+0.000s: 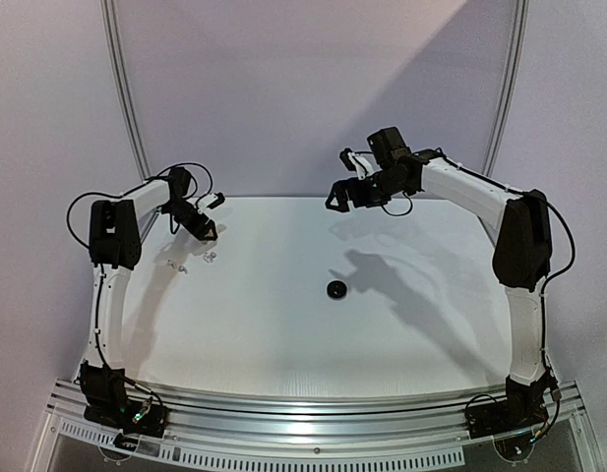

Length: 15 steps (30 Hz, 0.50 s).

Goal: Insert the wireless bluetooth earbuds into the charging case
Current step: Pick up the charging case from the corner of the board.

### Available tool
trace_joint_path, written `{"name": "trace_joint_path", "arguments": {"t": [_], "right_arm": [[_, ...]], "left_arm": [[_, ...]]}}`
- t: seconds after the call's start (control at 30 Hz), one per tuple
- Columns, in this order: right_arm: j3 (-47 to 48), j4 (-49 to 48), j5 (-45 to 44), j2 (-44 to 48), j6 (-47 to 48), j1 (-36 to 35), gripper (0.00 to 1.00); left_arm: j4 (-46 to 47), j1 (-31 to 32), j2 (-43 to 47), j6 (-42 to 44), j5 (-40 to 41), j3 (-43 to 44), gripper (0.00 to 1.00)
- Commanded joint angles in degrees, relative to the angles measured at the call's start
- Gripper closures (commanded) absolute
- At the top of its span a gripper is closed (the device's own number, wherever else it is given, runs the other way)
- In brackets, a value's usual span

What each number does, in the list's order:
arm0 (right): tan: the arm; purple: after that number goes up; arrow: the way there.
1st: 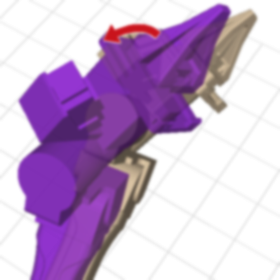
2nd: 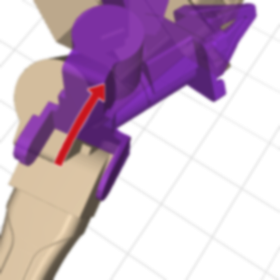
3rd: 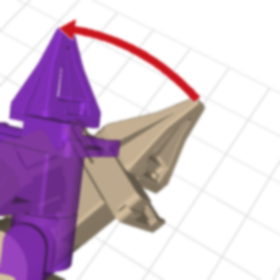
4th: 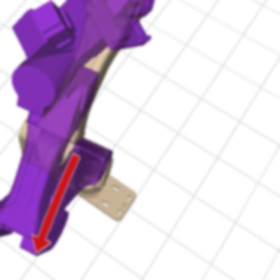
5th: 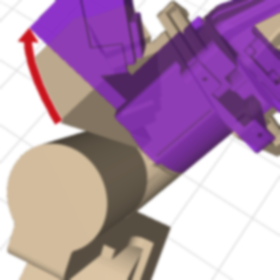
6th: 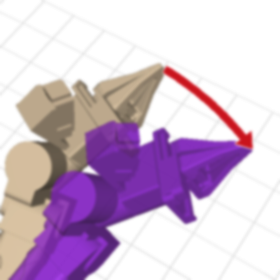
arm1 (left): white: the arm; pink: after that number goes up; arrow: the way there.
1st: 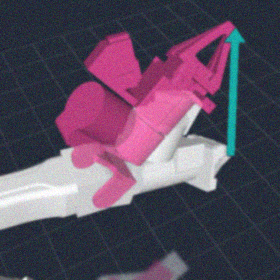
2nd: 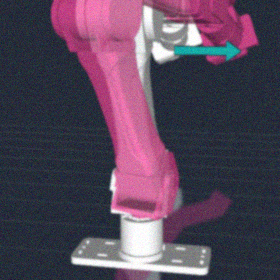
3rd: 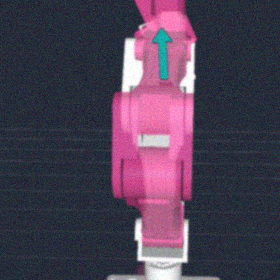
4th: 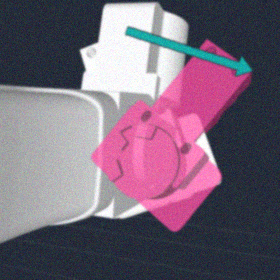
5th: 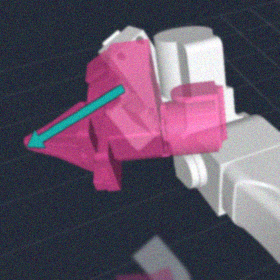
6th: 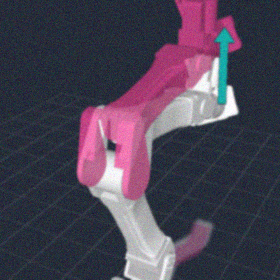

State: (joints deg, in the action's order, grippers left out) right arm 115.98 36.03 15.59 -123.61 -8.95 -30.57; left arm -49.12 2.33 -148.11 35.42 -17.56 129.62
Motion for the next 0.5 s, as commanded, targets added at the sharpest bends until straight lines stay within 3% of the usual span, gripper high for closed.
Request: {"name": "trace_joint_path", "arguments": {"t": [0.0,0.1,0.3,0.47], "right_arm": [[1.4,0.4,0.4,-0.4,-0.2,0.3,0.01],[1.4,0.0,0.6,-0.5,-0.4,0.3,0.01],[1.4,0.1,0.7,-0.5,-0.8,0.3,0.01],[1.3,0.4,0.5,-0.3,-1.1,0.3,0.01]], "left_arm": [[0.1,-0.4,-0.1,1.6,0.7,-2.3,0.35],[0.6,-0.2,-0.8,1.7,2.3,-2.4,0.42],[1.2,0.2,-1.0,2.7,2.3,-2.2,0.45],[0.9,0.3,0.1,4.2,1.1,-2.5,0.57]]}}
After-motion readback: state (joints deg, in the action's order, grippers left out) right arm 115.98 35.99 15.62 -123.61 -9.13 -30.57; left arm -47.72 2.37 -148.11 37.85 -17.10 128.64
